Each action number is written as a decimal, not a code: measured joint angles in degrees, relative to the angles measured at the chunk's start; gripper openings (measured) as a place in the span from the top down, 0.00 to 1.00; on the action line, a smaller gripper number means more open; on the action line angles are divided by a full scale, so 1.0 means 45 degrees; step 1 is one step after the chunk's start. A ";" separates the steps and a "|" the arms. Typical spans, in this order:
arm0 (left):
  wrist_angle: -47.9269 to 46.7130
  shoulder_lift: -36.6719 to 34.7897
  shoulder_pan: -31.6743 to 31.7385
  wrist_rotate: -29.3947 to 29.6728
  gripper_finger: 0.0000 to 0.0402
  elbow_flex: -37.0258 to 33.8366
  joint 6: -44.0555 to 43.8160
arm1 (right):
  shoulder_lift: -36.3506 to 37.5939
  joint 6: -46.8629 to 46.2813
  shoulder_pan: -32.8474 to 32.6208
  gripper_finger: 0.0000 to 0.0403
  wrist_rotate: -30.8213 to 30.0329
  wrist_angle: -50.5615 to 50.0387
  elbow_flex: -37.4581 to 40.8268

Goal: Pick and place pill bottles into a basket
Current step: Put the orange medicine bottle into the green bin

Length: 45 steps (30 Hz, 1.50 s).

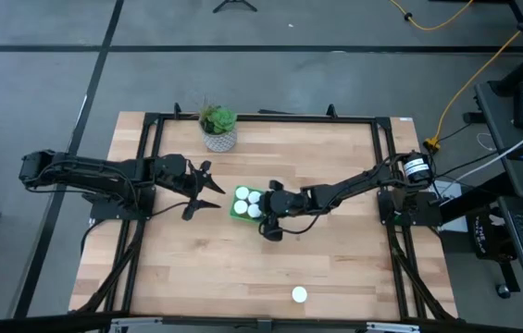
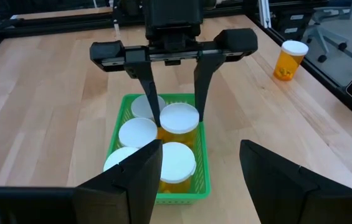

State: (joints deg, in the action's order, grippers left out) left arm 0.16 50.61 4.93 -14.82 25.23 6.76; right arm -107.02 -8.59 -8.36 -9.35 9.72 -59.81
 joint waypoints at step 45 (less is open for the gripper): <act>-0.0019 0.0001 -0.0004 0.0001 0.48 0.0000 0.0000 | -0.0005 0.0357 -0.0024 0.47 -0.0012 -0.0142 0.0000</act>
State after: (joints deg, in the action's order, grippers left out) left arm 0.08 50.61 4.91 -14.81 25.23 6.76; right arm -107.04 -6.98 -8.47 -9.41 9.08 -59.81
